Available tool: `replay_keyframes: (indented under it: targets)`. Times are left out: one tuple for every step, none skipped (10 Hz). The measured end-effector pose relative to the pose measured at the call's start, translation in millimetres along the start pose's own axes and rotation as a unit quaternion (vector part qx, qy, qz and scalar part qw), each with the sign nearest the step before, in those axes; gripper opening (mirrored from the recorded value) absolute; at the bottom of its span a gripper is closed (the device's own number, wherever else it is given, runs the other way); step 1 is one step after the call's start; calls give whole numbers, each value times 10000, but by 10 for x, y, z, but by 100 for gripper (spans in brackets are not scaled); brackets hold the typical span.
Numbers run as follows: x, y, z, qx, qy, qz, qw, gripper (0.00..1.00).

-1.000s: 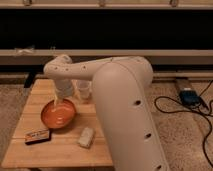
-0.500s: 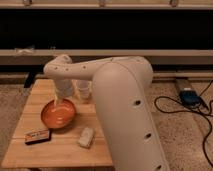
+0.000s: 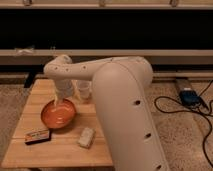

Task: Push the ceramic bowl across the table

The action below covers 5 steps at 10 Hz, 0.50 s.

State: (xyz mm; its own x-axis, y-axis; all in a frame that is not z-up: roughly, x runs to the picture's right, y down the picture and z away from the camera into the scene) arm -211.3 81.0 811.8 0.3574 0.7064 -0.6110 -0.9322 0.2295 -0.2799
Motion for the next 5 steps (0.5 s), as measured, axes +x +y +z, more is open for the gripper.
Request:
replay_keyframes:
  targets:
    - [-3,-2,-2,-3,-2,0,10000,80]
    - [-7,-3,0,-12,0,-5,10000,80]
    - [-11,-5,-3,-20,-2,-9,10000,80]
    - [-11,-9,2,-24,3,-12,10000,80]
    - [-12,-11,1,-26,2,-11,10000,80]
